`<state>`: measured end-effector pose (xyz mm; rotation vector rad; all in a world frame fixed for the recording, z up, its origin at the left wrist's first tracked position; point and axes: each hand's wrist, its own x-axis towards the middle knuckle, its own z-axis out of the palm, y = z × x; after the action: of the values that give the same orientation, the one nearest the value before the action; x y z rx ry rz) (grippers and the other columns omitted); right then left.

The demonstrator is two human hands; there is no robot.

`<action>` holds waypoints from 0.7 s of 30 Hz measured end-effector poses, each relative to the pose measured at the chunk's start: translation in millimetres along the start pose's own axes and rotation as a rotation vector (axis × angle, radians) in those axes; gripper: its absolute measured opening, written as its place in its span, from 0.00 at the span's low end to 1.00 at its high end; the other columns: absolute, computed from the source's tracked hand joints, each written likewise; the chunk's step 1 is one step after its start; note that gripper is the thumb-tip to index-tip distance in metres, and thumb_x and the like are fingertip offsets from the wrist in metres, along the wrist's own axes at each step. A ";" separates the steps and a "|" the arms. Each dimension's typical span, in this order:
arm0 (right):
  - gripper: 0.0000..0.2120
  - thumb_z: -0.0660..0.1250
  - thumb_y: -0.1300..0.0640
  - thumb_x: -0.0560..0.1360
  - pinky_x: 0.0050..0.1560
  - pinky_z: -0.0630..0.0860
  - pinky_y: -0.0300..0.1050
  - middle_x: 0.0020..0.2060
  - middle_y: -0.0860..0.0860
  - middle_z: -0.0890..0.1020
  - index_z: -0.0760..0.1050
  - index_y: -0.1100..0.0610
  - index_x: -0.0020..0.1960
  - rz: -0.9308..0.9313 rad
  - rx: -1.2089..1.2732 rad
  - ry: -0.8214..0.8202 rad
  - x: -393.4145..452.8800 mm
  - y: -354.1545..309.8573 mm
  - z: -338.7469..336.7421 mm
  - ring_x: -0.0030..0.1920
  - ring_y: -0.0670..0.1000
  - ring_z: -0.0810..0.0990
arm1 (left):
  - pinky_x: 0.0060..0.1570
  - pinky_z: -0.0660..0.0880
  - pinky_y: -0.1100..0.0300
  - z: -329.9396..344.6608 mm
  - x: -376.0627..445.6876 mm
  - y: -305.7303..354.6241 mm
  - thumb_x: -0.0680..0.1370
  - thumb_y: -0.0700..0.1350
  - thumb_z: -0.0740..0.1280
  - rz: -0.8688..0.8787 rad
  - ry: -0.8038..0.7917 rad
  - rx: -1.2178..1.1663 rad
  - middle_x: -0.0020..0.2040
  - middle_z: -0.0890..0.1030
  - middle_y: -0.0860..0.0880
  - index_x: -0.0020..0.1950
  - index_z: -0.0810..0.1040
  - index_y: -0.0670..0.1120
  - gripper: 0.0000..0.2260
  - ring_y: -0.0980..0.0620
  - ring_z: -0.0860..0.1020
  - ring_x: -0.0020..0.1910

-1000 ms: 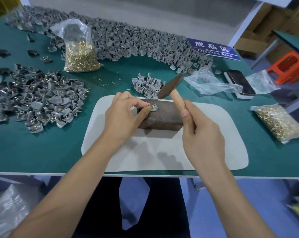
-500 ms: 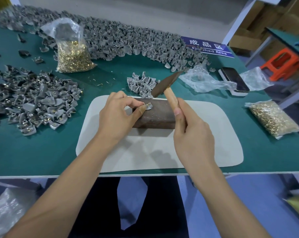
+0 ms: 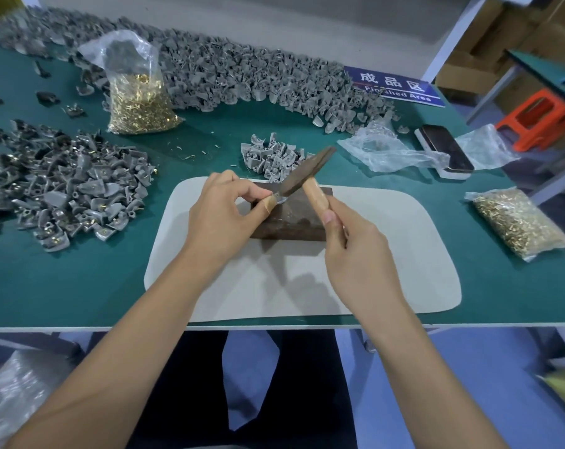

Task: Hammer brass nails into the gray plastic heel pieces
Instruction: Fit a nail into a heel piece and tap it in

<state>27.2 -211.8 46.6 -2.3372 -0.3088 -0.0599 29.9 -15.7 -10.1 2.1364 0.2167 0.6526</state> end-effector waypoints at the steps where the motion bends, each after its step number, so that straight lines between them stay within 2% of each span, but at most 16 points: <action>1: 0.15 0.56 0.51 0.86 0.48 0.76 0.60 0.40 0.49 0.82 0.78 0.45 0.66 -0.007 0.006 -0.017 -0.2 -0.2 1.6 0.43 0.58 0.78 | 0.45 0.69 0.55 -0.3 0.0 -0.3 0.76 0.55 0.75 0.003 0.000 -0.004 0.41 0.75 0.56 0.44 0.83 0.61 0.02 0.55 0.72 0.50; 4: 0.16 0.55 0.51 0.86 0.44 0.75 0.56 0.39 0.47 0.81 0.77 0.44 0.68 0.003 0.060 0.045 0.7 2.3 1.6 0.42 0.57 0.77 | 0.46 0.70 0.54 -1.1 0.1 0.5 0.76 0.54 0.75 0.006 -0.002 -0.015 0.41 0.75 0.56 0.45 0.84 0.60 0.02 0.54 0.72 0.50; 7: 0.15 0.55 0.51 0.86 0.47 0.76 0.57 0.41 0.49 0.82 0.77 0.45 0.66 0.004 0.023 -0.014 0.9 3.8 1.5 0.45 0.59 0.79 | 0.47 0.71 0.52 -1.9 -0.2 2.0 0.76 0.54 0.74 0.005 -0.008 -0.015 0.41 0.74 0.56 0.44 0.82 0.62 0.04 0.54 0.72 0.50; 10: 0.16 0.54 0.50 0.86 0.45 0.76 0.55 0.41 0.48 0.82 0.76 0.43 0.68 -0.004 0.059 0.051 1.1 4.4 0.9 0.43 0.57 0.78 | 0.47 0.71 0.53 -2.4 0.0 3.1 0.76 0.55 0.74 0.004 -0.010 -0.008 0.41 0.74 0.56 0.44 0.83 0.61 0.02 0.54 0.71 0.50; 14: 0.15 0.55 0.51 0.86 0.45 0.75 0.57 0.36 0.46 0.79 0.78 0.44 0.65 -0.022 0.024 -0.025 5.0 4.8 0.4 0.41 0.56 0.76 | 0.47 0.70 0.53 -2.0 0.5 2.1 0.76 0.54 0.75 -0.007 -0.005 -0.012 0.41 0.74 0.57 0.44 0.83 0.61 0.02 0.55 0.71 0.50; 17: 0.16 0.55 0.52 0.86 0.43 0.74 0.54 0.35 0.45 0.77 0.77 0.43 0.67 -0.025 0.072 0.034 5.9 6.4 -0.5 0.39 0.53 0.74 | 0.46 0.70 0.53 -1.5 0.1 2.0 0.76 0.55 0.75 -0.002 -0.008 -0.016 0.41 0.74 0.57 0.44 0.83 0.61 0.02 0.54 0.72 0.50; 21: 0.15 0.56 0.54 0.86 0.38 0.69 0.49 0.30 0.42 0.75 0.79 0.45 0.64 -0.043 0.107 0.005 4.6 6.9 4.3 0.35 0.49 0.72 | 0.46 0.69 0.54 -1.5 0.7 1.7 0.75 0.55 0.75 0.004 0.003 -0.032 0.40 0.74 0.57 0.43 0.82 0.62 0.04 0.55 0.71 0.49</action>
<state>33.1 -212.5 39.5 -2.2246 -0.3516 -0.0681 29.5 -15.4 -7.8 2.1056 0.2026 0.6571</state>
